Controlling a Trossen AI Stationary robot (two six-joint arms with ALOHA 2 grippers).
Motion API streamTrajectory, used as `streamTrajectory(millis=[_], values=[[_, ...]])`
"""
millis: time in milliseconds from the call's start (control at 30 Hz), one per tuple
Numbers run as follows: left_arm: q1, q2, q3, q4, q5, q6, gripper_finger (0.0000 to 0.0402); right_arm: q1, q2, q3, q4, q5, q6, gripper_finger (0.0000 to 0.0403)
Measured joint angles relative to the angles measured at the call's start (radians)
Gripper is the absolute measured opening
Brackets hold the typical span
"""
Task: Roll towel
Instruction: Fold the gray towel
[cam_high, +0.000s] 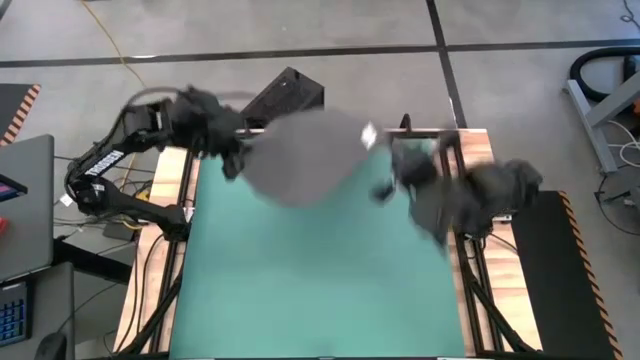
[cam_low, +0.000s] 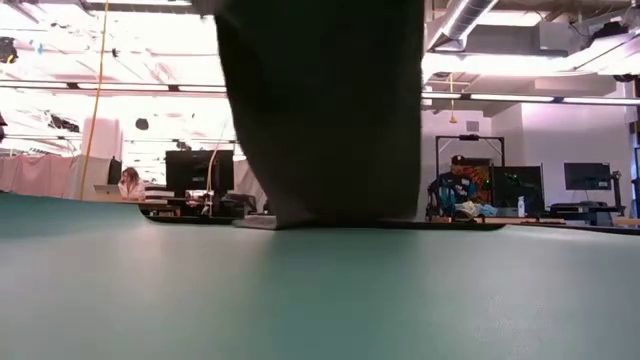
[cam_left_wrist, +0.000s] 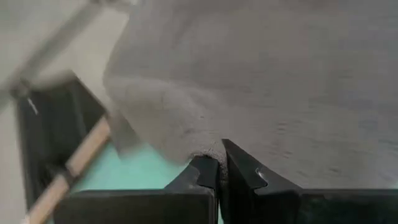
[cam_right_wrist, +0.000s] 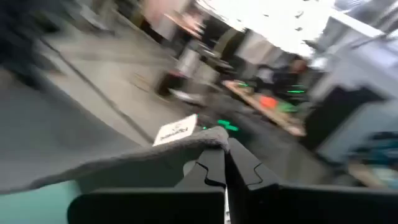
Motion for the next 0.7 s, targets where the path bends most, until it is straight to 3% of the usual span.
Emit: streamTrajectory(millis=[167, 267, 433, 700], values=[[-0.209, -0.062, -0.174, -0.046, 0.016, -0.196, 0.0, 0.168, 0.117, -0.001, -0.213, -0.07, 0.514, 0.0009], [-0.351, -0.101, -0.304, 0.005, 0.033, -0.328, 0.0, 0.216, 0.193, 0.001, -0.266, -0.189, 0.744, 0.0009], [-0.605, -0.142, -0.533, 0.212, 0.041, -0.557, 0.0, 0.256, 0.333, -0.002, -0.297, -0.505, 0.959, 0.0009], [-0.937, -0.138, -0.737, 0.502, 0.016, -0.956, 0.0, 0.328, 0.417, -0.002, -0.295, -0.83, 1.282, 0.0009]])
